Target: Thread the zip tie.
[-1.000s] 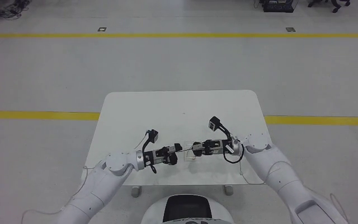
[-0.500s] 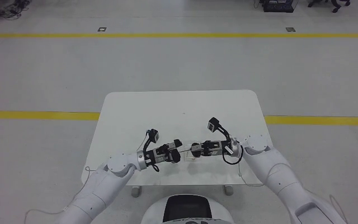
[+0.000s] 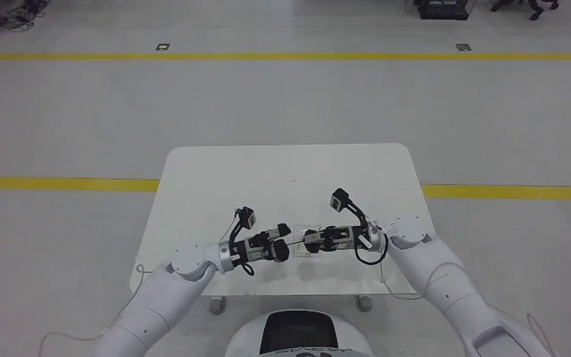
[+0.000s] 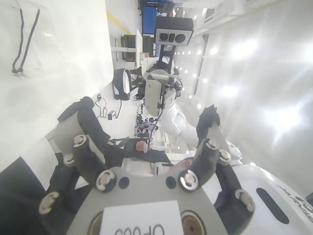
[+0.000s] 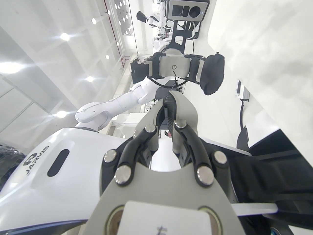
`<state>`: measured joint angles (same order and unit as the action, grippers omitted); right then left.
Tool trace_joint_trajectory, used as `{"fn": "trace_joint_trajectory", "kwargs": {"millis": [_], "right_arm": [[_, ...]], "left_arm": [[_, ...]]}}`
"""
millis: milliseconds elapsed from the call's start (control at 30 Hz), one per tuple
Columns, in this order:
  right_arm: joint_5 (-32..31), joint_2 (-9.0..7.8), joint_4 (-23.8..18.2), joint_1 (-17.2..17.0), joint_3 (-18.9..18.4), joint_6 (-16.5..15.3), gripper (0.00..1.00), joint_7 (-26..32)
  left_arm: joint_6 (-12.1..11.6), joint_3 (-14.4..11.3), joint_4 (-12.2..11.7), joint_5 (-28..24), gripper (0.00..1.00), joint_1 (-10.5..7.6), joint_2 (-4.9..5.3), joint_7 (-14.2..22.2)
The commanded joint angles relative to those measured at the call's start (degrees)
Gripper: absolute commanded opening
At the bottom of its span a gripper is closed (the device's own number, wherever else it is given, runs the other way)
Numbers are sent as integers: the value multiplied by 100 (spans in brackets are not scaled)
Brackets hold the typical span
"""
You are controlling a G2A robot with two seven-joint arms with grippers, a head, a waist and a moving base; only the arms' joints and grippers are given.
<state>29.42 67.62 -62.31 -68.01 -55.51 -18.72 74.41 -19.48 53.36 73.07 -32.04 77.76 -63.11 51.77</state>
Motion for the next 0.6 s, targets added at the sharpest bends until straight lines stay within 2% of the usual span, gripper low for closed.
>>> {"fn": "trace_joint_trajectory", "kwargs": {"millis": [0, 567], "right_arm": [[-3, 2, -1, 3, 13, -1, 0, -8], [18, 2, 4, 24, 69, -43, 0, -17]], "left_arm": [[0, -18, 17, -5, 100, -3, -2, 11], [0, -80, 17, -17, 100, -40, -8, 16]]}}
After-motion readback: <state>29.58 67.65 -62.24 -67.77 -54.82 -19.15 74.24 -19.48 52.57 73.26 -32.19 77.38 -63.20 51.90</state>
